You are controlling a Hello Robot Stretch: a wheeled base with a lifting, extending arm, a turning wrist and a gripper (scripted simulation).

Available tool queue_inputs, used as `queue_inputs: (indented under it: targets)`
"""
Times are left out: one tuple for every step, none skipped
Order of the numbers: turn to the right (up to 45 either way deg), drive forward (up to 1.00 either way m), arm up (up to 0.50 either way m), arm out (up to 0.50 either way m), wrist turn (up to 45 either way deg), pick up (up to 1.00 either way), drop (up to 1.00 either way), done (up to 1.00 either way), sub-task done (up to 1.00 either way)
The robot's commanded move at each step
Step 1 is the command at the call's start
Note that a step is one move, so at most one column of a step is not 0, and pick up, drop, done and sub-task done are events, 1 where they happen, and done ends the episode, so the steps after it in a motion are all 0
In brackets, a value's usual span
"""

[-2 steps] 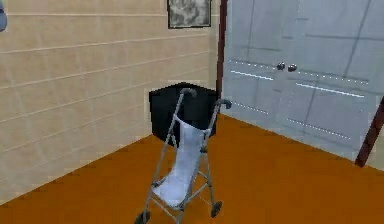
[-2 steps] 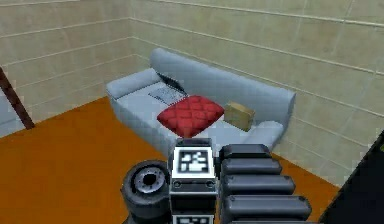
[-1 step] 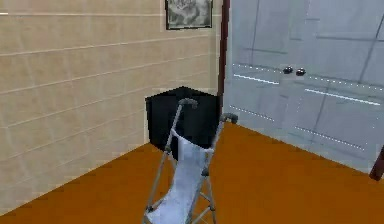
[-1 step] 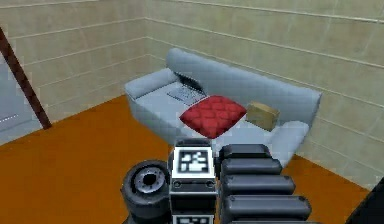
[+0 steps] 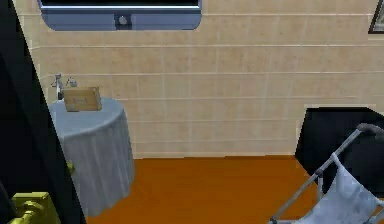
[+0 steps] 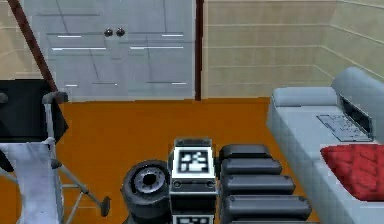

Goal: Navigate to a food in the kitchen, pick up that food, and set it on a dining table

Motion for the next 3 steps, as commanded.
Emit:
queue_inputs:
  targets:
    - [-9.0,0.00,0.00,0.00,0.0,0.00,0.00,0.00,0.00]
    - [0.0,0.70,0.00,0.00,0.0,0.00,0.00,0.00,0.00]
    - [-45.0,0.00,0.00,0.00,0.0,0.00,0.00,0.00,0.00]
